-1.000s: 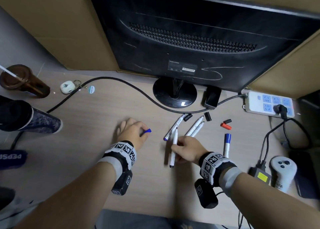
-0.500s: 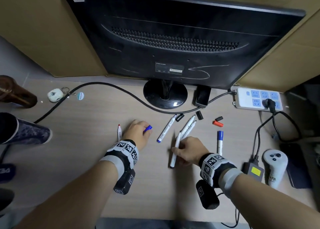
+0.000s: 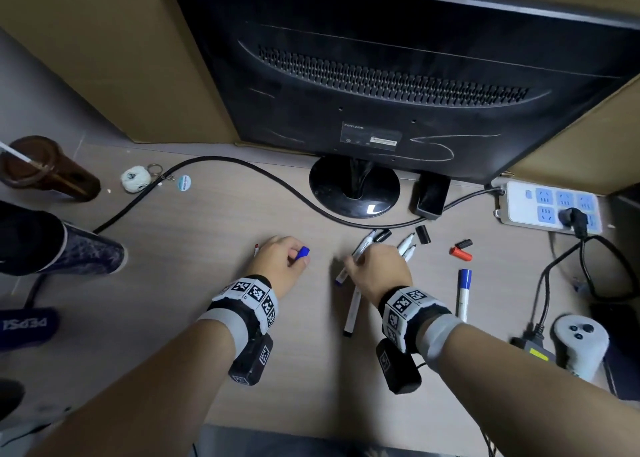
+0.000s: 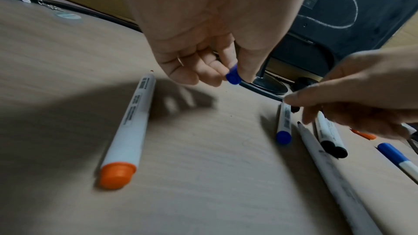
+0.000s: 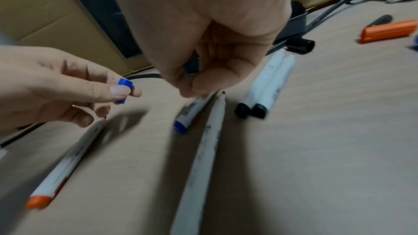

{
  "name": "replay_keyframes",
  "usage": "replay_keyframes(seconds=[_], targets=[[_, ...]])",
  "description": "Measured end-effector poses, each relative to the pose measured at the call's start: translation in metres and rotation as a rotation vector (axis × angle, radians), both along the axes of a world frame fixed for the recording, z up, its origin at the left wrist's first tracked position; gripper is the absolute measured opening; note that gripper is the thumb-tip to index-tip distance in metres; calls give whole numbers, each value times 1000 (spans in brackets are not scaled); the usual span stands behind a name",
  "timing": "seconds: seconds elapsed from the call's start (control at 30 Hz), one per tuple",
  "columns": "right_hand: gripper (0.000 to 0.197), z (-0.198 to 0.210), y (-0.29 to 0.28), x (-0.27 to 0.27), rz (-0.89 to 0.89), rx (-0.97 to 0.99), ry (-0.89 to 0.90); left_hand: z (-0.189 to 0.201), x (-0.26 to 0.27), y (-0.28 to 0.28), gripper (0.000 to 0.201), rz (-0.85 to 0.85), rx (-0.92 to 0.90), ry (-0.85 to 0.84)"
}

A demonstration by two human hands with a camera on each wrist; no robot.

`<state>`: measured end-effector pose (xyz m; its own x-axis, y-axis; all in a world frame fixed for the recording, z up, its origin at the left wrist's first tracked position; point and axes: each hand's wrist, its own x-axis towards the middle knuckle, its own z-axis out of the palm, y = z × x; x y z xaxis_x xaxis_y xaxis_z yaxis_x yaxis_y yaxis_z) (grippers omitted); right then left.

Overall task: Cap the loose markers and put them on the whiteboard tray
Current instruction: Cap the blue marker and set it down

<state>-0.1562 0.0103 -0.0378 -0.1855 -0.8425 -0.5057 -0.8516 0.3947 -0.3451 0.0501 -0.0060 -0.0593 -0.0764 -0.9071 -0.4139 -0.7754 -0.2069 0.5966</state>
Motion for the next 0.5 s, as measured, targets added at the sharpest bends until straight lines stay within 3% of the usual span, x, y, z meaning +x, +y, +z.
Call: replay_keyframes(seconds=[0.27,0.5], targets=[[27,-4,-22,20,-18,101,12,-2,19,-1,15,-6,26,58],[31,7,-15,23,-24,129,-51,0,27,-8,26,34,-5,170]])
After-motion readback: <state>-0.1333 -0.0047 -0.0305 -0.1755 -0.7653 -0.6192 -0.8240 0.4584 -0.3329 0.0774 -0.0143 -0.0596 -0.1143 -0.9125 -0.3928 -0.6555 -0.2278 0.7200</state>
